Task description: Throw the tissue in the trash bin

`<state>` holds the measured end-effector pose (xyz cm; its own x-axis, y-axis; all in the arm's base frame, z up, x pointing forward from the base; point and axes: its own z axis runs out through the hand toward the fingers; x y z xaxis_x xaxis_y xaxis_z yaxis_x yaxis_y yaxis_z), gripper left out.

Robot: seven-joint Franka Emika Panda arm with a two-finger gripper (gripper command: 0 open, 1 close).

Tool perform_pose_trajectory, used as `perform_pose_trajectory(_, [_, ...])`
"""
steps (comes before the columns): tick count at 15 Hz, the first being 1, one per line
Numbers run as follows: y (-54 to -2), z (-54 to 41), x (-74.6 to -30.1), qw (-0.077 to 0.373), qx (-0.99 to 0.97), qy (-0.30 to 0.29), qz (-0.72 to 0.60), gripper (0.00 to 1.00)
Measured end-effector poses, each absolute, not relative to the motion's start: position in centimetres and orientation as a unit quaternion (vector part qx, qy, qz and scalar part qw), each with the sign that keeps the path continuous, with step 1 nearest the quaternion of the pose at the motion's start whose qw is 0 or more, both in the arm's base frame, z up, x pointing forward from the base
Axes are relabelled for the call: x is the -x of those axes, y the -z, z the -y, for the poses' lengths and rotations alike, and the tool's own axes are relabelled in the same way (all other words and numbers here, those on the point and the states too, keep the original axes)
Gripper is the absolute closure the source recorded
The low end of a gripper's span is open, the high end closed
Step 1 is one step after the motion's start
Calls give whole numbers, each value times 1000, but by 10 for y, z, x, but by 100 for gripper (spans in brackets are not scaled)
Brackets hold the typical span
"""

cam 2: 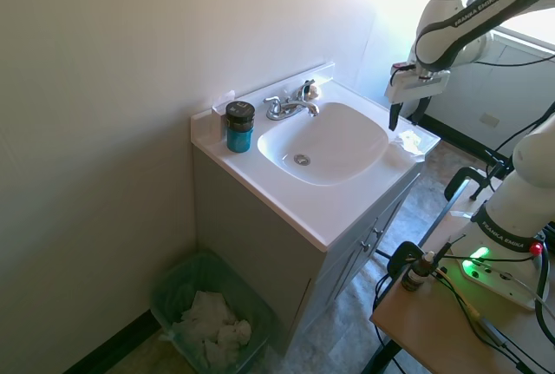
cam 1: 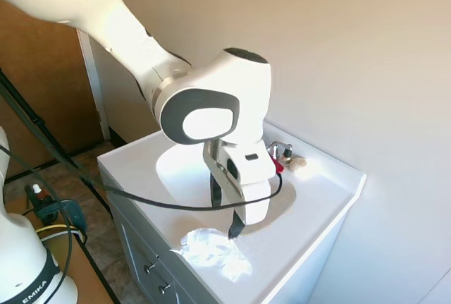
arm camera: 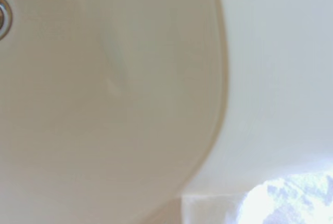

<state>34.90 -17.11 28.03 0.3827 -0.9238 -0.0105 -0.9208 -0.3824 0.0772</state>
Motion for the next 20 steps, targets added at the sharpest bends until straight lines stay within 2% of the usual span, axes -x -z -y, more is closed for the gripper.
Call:
perform_pose_trajectory(7, [-241, 198, -336, 28, -818, 44, 573, 0])
perform_pose_trajectory(8, [-238, 200, -334, 27, -818, 46, 573, 100])
perform_pose_trajectory(20, [-234, 191, -341, 12, -822, 45, 568, 100])
